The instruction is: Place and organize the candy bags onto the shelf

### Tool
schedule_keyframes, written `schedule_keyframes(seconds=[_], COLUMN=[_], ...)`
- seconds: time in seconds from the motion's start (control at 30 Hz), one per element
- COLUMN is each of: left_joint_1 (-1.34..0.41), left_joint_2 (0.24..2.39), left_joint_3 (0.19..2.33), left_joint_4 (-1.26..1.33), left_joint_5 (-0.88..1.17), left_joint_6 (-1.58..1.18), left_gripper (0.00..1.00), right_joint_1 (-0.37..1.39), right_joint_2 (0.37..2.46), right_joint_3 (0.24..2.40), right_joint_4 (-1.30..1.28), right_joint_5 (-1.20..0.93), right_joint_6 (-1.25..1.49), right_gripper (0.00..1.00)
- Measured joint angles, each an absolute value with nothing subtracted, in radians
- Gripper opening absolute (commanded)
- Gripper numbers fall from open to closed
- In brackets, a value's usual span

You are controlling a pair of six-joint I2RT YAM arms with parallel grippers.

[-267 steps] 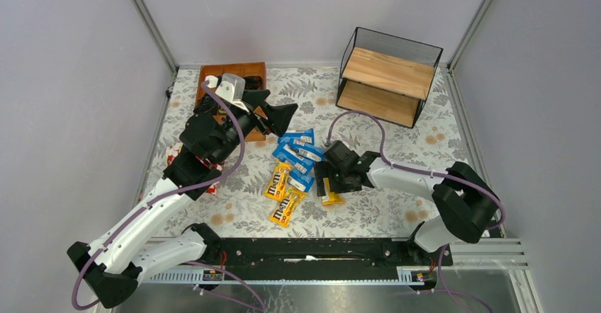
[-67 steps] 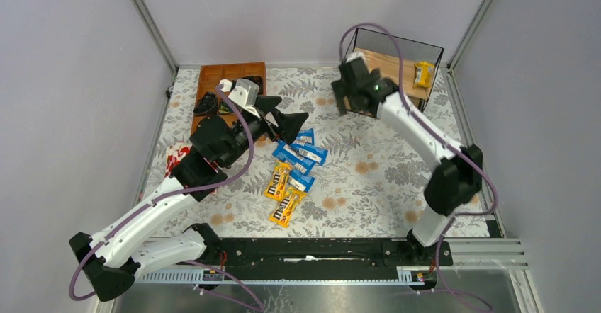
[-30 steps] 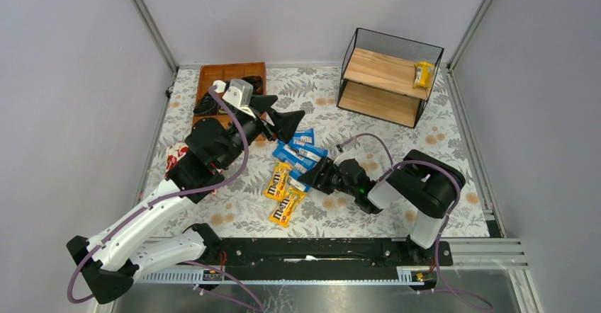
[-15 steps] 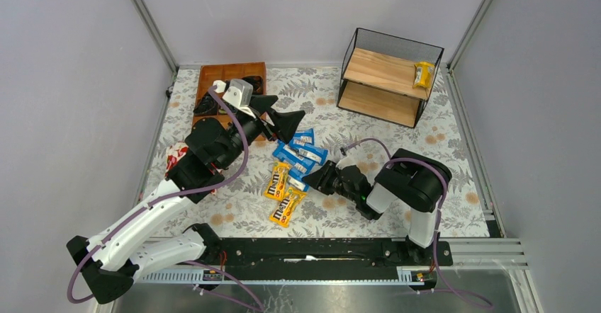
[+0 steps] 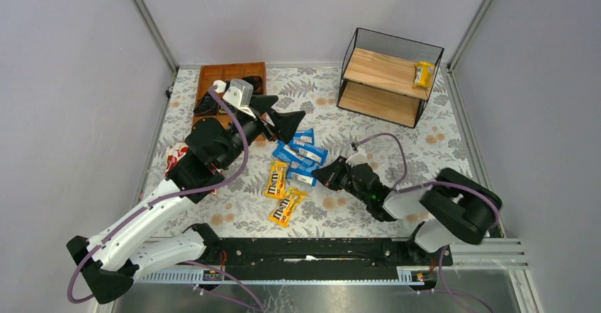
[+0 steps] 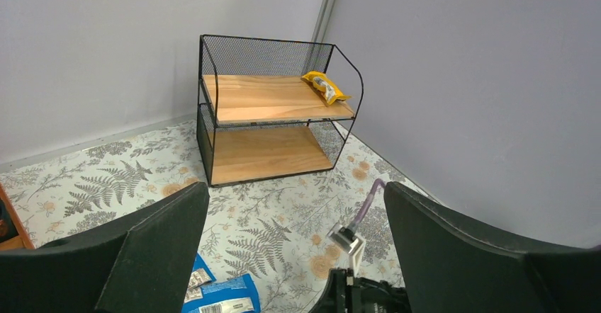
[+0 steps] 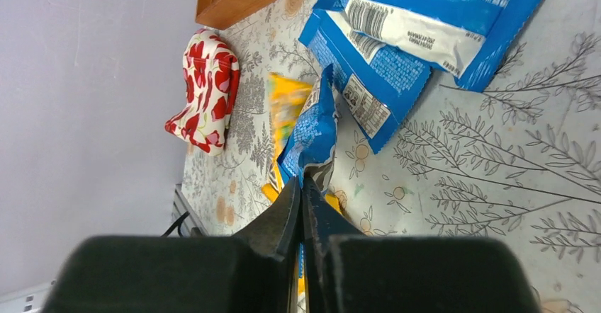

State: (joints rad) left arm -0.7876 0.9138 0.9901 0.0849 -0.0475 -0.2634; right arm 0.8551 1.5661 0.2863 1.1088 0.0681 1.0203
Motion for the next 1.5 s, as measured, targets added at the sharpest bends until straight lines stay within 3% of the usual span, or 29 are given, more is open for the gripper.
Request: schedule_keyframes(seconds=[0.23,0.47,0.6,0.77,0.97,1.17,1.5], left_joint_1=[-0.788,-0.789,-0.789,-0.789,-0.789,-0.79,-0.805], left_joint_2=[0.914,0.914,0.914,0.912,0.905,0.896,0.891], left_joint_3=[0.99,0.99,0.99,0.99,0.99,0.99,0.99], left_joint_4=[0.085,0.085,0.084,0.084,0.084,0.084,0.084], left_joint_5=[-0.044,-0.037,-0.037,-0.037,-0.038,-0.038,-0.053], left_joint_6=[-0.265,-0.27,-0.27,-0.27,-0.27,-0.27,-0.261], left_gripper=[0.99,0.99,0.99,0.99,0.99,0.99,0.99], right_joint_1=[0.856,0.857,0.857,0.857,0.857,0.822,0.542], right_joint_2=[1.238,1.009,1.048,1.252,1.444,1.486,1.562], right_joint_3=[0.339,0.616,0.846,1.081,1.122,1.077,1.075], right_joint_4=[0.647,-0.001,-0.295,-0.527,-0.622,-0.529,-0.313], right_joint_5=[0.133,0.286,0.432,0.618,0.765,0.813,0.752], right_joint_6=[0.922,0.698,0.522,0.28,-0.052,-0.407,-0.803], right_gripper=[0.0,0.0,0.0,0.0,0.0,0.0,0.0])
